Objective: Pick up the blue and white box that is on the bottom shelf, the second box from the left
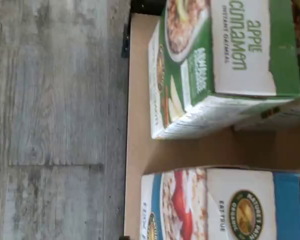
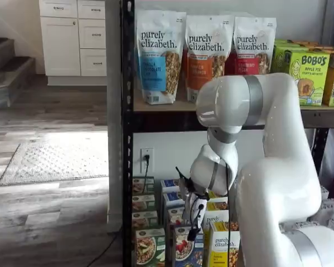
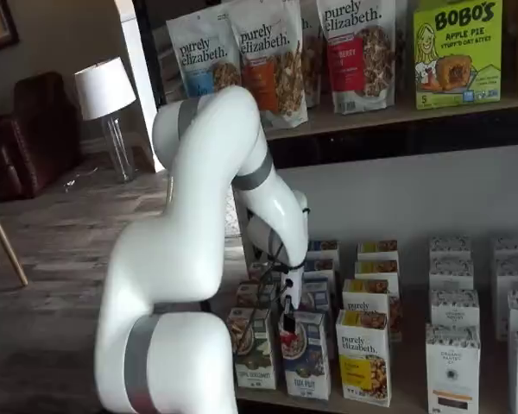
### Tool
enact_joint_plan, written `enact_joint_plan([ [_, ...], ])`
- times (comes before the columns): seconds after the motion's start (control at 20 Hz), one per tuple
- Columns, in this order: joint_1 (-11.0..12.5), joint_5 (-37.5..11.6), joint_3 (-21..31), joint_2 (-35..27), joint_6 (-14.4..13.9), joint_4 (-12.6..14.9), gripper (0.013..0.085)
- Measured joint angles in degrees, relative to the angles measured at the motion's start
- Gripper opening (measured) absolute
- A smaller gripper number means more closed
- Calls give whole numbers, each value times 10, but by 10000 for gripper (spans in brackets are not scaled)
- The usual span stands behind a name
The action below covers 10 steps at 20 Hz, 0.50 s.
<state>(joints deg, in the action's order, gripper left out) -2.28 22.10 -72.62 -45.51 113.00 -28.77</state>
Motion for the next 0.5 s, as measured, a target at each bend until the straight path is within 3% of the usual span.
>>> enact_joint_plan([
  [0.3, 7, 16, -49, -35, -41, 50, 850],
  [0.5, 11, 49, -88, -60, -86, 103, 850],
])
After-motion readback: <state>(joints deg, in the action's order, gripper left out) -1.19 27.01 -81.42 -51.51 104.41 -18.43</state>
